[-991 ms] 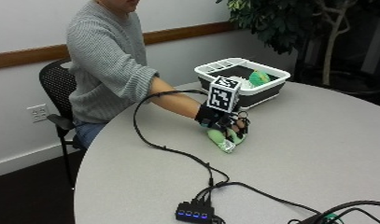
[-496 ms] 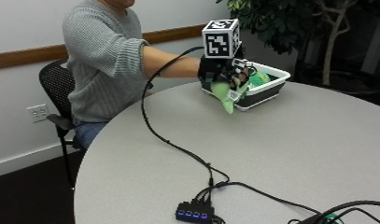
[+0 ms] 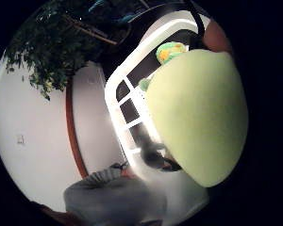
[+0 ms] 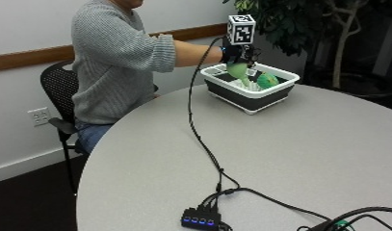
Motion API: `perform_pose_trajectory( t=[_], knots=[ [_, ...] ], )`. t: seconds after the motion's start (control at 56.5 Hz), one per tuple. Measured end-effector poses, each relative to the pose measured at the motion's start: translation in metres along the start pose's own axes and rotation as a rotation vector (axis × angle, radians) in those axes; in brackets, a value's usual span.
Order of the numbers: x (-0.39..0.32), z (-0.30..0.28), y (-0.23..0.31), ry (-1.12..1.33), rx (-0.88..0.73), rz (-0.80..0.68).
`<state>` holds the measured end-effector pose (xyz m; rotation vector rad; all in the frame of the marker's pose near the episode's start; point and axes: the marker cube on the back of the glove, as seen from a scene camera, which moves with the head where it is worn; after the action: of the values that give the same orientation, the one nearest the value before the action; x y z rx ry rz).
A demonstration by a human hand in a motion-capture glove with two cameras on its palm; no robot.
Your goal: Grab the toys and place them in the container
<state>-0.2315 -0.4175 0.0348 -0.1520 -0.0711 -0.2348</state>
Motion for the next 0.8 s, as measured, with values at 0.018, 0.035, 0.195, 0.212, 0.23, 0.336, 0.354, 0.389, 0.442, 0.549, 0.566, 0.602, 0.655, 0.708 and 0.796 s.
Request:
perform_pose_trajectory(
  t=[0.018,0.035,0.195,0.212,0.23,0.336,0.354,0.389,0.442,0.549,0.566,0.602,0.655,0.708,0.796],
  knots=[
    [-0.001,0.002,0.000,0.002,-0.005,0.002],
    [0.000,0.003,0.001,0.002,-0.011,0.003],
    [0.011,0.022,0.014,-0.027,-0.156,0.021],
    [0.012,0.024,0.015,-0.033,-0.163,0.027],
    [0.012,0.025,0.016,-0.037,-0.166,0.032],
    [0.015,0.027,0.022,-0.056,-0.140,0.023],
    [0.016,0.027,0.024,-0.051,-0.140,0.019],
    [0.019,0.025,0.028,-0.040,-0.144,0.011],
    [0.020,0.024,0.030,-0.040,-0.135,0.021],
    [0.027,0.019,0.040,-0.022,-0.119,0.021],
    [0.030,0.017,0.043,-0.021,-0.115,0.021],
    [0.038,0.011,0.052,-0.010,-0.105,0.022],
    [0.056,0.001,0.068,0.016,-0.085,0.036],
    [0.083,-0.015,0.091,0.011,-0.045,0.074],
    [0.151,-0.045,0.147,0.014,0.040,0.130]
  ],
)
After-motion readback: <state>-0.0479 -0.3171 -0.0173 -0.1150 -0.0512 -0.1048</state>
